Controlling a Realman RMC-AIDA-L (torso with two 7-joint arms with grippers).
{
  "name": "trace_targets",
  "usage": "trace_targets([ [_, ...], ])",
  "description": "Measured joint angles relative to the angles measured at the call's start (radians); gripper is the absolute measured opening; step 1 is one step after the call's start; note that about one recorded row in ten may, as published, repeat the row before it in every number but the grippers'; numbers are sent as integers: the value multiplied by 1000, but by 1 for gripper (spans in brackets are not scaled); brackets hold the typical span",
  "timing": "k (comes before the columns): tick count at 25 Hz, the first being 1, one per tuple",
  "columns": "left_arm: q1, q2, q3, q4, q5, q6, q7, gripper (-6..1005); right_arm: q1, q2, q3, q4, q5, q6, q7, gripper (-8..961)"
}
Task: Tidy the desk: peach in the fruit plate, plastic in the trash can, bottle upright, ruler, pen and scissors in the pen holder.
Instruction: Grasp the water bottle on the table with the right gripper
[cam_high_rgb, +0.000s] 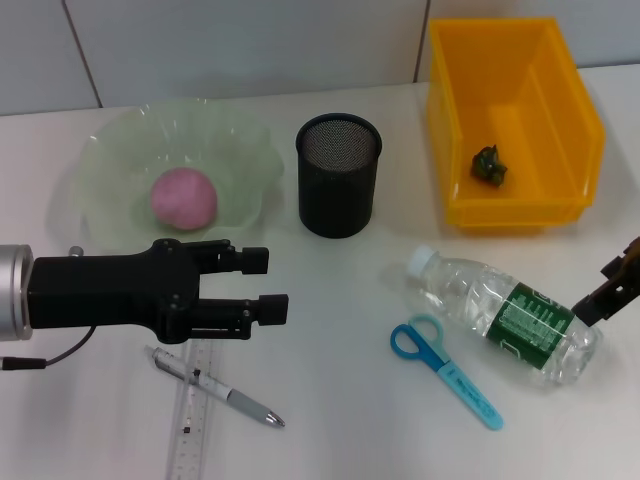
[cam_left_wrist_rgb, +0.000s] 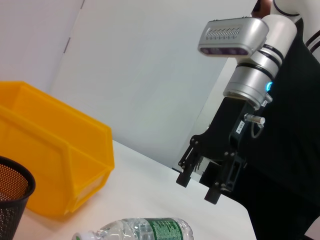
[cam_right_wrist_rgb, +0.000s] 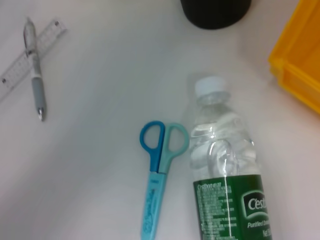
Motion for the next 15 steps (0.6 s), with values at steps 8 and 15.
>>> trace_targets([
  [8, 4, -1, -1, -2, 0, 3, 1, 786, 28, 1, -119, 104, -61, 70, 10, 760],
  [15, 6, -3, -2, -3, 0, 4, 1, 786, 50, 12, -173, 162, -98, 125, 15, 760],
])
